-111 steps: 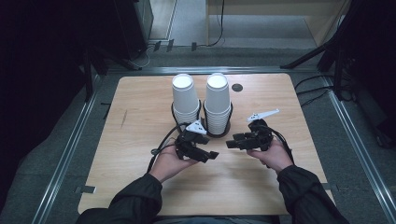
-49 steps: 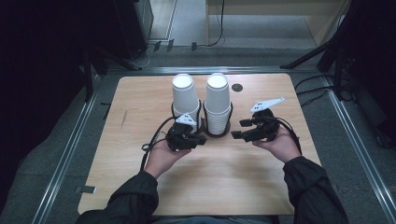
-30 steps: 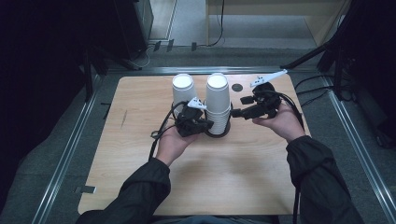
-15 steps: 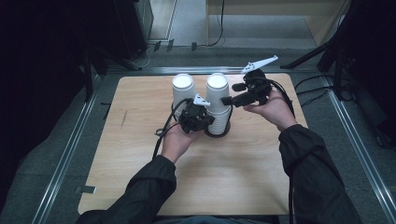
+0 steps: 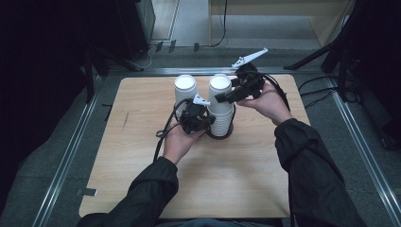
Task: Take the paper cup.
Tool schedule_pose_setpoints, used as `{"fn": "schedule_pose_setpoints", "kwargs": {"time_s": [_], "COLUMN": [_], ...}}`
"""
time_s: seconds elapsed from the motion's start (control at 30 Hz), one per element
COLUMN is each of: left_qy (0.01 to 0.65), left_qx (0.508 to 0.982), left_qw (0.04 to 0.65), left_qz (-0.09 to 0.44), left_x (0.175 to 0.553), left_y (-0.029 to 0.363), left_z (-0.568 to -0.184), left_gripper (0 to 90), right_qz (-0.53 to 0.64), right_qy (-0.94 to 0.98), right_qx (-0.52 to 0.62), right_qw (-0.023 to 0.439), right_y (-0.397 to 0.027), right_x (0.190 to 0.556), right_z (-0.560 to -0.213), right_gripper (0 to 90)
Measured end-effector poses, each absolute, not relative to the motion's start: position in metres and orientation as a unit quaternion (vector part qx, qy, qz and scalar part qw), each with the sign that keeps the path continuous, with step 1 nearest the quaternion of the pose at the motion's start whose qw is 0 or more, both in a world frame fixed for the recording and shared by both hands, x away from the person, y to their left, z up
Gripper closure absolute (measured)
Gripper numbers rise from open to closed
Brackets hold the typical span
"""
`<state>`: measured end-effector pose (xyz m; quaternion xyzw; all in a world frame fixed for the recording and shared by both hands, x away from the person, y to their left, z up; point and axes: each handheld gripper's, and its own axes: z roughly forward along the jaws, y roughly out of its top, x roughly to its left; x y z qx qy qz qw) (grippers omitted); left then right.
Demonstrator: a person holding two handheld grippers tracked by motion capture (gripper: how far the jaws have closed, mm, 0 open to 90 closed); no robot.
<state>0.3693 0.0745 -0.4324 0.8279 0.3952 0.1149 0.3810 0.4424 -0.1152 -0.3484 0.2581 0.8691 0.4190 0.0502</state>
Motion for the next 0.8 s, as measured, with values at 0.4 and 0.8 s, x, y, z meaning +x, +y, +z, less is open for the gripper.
{"fn": "schedule_pose_setpoints", "kwargs": {"time_s": [0.4, 0.8], "left_qy": [0.394, 0.396], "left_qx": [0.829, 0.828], "left_qw": [0.379, 0.379], "left_qz": [0.113, 0.115], "left_x": [0.370, 0.370], "left_y": [0.076, 0.075], "left_z": [-0.432, -0.432], "left_gripper": [89.7, 89.7], "right_qz": [0.392, 0.406], "right_qy": [0.882, 0.878], "right_qx": [0.255, 0.236], "right_qw": [0.061, 0.093], "right_y": [-0.093, -0.091], "right_x": [0.451, 0.444], "right_z": [-0.339, -0.322], "right_gripper": [20.2, 24.7]}}
